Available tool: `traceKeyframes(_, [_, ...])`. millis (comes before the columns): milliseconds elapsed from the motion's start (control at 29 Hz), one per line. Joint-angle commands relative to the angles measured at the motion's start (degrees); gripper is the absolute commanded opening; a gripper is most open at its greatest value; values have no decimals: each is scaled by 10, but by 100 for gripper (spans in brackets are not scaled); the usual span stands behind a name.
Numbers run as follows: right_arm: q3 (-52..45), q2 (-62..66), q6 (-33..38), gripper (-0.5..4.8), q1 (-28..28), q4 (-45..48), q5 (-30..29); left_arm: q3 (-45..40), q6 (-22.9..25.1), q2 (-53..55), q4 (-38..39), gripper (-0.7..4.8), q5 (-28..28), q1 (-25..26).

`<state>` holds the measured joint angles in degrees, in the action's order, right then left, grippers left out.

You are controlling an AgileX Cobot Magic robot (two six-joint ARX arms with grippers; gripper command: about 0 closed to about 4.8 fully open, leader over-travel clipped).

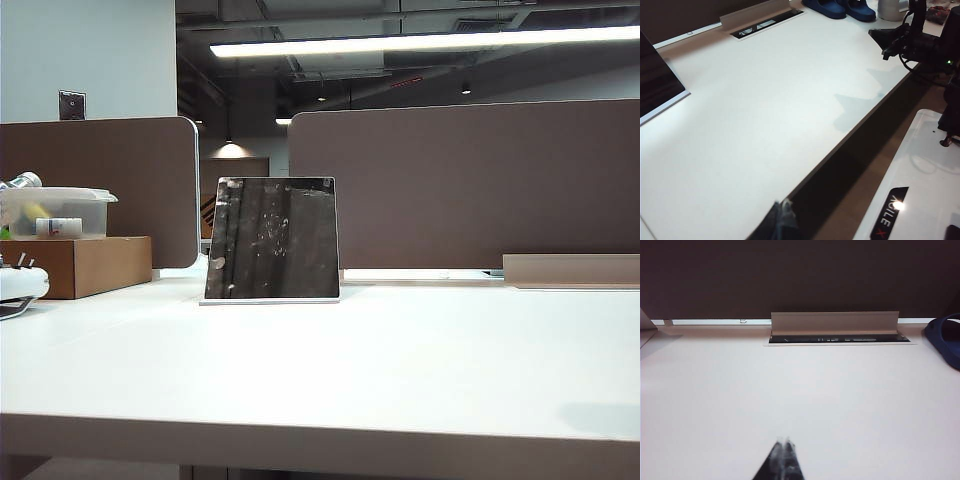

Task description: Push the center of the mirror on the table forward to move it for a short distance.

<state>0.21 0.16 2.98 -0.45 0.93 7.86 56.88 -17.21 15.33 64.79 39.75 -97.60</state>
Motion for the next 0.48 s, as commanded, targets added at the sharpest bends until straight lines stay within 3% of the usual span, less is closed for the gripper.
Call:
traceKeyframes(34, [-2, 0, 0, -5, 0, 6, 0, -10, 49, 0, -24, -5, 86, 7])
traceKeyframes(103, [-2, 0, 0, -5, 0, 6, 0, -40, 101, -3, -76, -5, 156, 45])
traceKeyframes(241, [-2, 0, 0, -5, 0, 6, 0, -122, 178, -25, -164, -5, 142, 193])
traceKeyframes(310, [-2, 0, 0, -5, 0, 6, 0, -174, 200, -50, -224, -5, 80, 284])
traceKeyframes(483, [-2, 0, 0, -5, 0, 6, 0, -301, 256, -130, -387, -5, -166, 488])
